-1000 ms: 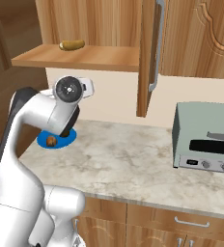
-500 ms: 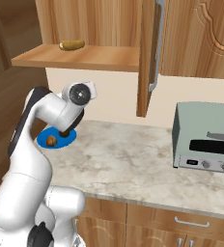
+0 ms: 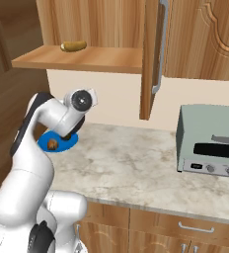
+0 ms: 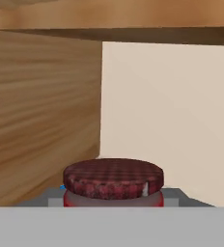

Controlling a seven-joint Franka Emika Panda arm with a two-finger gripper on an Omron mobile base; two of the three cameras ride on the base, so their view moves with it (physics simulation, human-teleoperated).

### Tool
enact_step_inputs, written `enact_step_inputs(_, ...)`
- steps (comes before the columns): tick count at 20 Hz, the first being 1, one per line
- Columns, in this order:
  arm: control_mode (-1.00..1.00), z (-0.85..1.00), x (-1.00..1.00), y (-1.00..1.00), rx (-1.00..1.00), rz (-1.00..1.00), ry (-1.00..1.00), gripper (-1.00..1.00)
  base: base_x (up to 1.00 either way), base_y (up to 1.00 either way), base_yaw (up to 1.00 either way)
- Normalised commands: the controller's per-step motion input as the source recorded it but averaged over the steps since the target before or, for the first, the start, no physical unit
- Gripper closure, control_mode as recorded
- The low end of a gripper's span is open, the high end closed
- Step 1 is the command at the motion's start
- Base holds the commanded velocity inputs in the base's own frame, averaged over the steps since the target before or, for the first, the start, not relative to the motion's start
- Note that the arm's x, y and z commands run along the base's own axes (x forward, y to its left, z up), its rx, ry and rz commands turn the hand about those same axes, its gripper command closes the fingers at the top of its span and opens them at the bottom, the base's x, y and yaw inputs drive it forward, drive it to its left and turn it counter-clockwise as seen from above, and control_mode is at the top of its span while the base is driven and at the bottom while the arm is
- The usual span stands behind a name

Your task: Pick the avocado and bread from the counter and place them on the plate. Then pick the jam from the cabinet and place it next to the plate. Lastly close the cabinet door.

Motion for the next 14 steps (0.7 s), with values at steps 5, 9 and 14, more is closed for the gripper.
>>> enact_step_inputs(5, -1.0, -0.48, -0.04, 0.0, 0.1, 0.0, 0.01, 1.0, 0.0, 0.0, 0.0)
enact_step_inputs(9, -1.0, -0.45, 0.1, 0.01, 0.18, -0.01, 0.0, 1.0, 0.0, 0.0, 0.0)
enact_step_inputs(14, -1.0, -0.46, 0.19, 0.05, 0.15, -0.02, 0.0, 1.0, 0.0, 0.0, 0.0)
